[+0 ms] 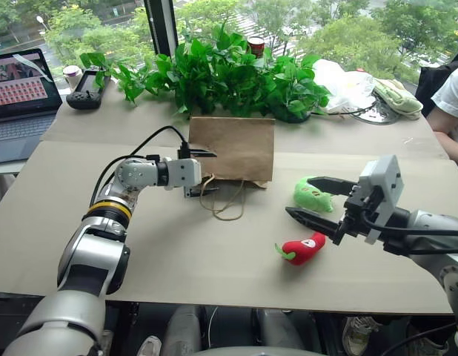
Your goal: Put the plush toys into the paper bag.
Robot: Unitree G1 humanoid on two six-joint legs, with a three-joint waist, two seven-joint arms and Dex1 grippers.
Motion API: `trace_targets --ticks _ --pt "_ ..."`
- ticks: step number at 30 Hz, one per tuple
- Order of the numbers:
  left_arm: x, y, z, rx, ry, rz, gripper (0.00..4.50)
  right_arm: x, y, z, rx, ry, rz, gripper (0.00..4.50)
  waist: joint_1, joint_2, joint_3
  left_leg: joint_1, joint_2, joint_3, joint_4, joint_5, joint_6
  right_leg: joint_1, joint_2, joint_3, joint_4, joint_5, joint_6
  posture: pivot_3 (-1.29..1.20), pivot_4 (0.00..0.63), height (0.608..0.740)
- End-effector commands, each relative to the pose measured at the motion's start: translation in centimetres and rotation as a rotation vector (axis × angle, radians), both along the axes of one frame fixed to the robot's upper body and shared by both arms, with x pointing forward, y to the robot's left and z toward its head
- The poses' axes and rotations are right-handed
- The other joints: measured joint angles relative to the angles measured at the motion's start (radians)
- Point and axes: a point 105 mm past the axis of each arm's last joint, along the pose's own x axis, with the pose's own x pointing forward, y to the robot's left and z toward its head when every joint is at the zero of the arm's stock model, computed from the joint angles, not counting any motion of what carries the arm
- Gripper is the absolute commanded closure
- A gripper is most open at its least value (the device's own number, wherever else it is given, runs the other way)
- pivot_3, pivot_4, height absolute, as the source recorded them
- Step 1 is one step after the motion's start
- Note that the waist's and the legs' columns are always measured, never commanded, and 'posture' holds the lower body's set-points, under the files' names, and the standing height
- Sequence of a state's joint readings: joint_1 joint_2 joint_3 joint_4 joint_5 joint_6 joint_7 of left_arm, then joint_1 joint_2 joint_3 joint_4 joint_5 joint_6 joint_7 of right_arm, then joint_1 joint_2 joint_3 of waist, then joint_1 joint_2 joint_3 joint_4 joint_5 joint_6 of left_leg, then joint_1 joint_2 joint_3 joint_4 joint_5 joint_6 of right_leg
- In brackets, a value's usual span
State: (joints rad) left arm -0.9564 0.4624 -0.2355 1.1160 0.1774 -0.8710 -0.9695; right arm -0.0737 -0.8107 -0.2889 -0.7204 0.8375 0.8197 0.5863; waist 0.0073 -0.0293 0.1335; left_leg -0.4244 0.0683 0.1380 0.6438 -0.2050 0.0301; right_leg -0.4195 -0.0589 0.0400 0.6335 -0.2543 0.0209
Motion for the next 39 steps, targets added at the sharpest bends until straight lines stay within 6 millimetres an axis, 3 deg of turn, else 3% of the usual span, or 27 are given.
trace_targets --ticks 1,3,6,16,22,30,37,39 --pt "0.1 -0.4 1.5 -0.035 -0.044 -0.025 0.0 -0.2 0.0 1.1 0.001 -0.057 -0.009 0.02 0.0 0.0 0.0 0.0 0.0 0.0 0.0 0.0 0.0 0.0 0.0 0.0 0.0 0.0 0.0 0.0 0.15 0.74" --pt "0.0 -0.3 1.6 -0.043 -0.043 -0.032 0.0 -0.1 0.0 1.2 0.004 -0.059 -0.013 0.02 0.002 0.0 0.0 0.0 0.0 0.0 0.0 0.0 0.0 0.0 0.0 0.0 0.0 0.0 0.0 0.0 0.15 0.74" --pt "-0.2 0.1 1.3 -0.033 -0.026 -0.035 0.79 0.1 0.0 1.0 0.001 -0.056 -0.015 0.0 0.003 0.0 0.0 0.0 0.0 0.0 0.0 0.0 0.0 0.0 0.0 0.0 0.0 0.0 0.0 0.0 0.15 0.74" --pt "-0.6 0.1 1.5 -0.042 -0.015 -0.067 4.43 0.5 0.2 0.8 -0.001 -0.059 -0.017 0.0 0.002 0.0 0.0 0.0 0.0 0.0 0.001 0.0 0.0 0.0 0.0 0.0 0.0 0.0 0.0 0.0 0.15 0.74" --pt "-0.5 0.1 2.2 -0.068 -0.003 -0.07 4.43 0.7 0.3 0.8 -0.001 -0.065 -0.021 0.0 0.002 0.0 0.0 0.0 0.0 0.0 0.001 0.0 0.0 0.0 0.0 0.0 0.0 0.0 0.0 0.0 0.15 0.74" --pt "-0.5 0.6 5.8 -0.234 0.071 -0.077 4.43 1.0 1.1 0.1 -0.002 -0.054 -0.018 0.0 0.0 0.0 0.0 0.0 0.0 -0.001 0.001 0.0 0.0 0.0 0.0 -0.001 0.001 0.0 0.0 0.0 0.15 0.74" --pt "-1.3 0.9 8.7 -0.337 0.148 -0.087 4.43 3.0 4.0 -1.8 0.024 -0.007 -0.048 0.0 -0.013 0.0 0.0 0.001 0.0 -0.001 0.003 0.001 0.0 -0.001 0.001 0.0 0.007 0.0 0.0 0.0 0.15 0.74" --pt "-1.6 0.8 9.3 -0.365 0.17 -0.089 4.5 3.9 5.0 -2.6 0.035 0.01 -0.077 0.52 -0.018 0.001 -0.001 0.001 0.0 -0.001 0.004 0.001 0.0 0.0 0.001 0.0 0.008 0.0 0.0 0.0 0.15 0.74"
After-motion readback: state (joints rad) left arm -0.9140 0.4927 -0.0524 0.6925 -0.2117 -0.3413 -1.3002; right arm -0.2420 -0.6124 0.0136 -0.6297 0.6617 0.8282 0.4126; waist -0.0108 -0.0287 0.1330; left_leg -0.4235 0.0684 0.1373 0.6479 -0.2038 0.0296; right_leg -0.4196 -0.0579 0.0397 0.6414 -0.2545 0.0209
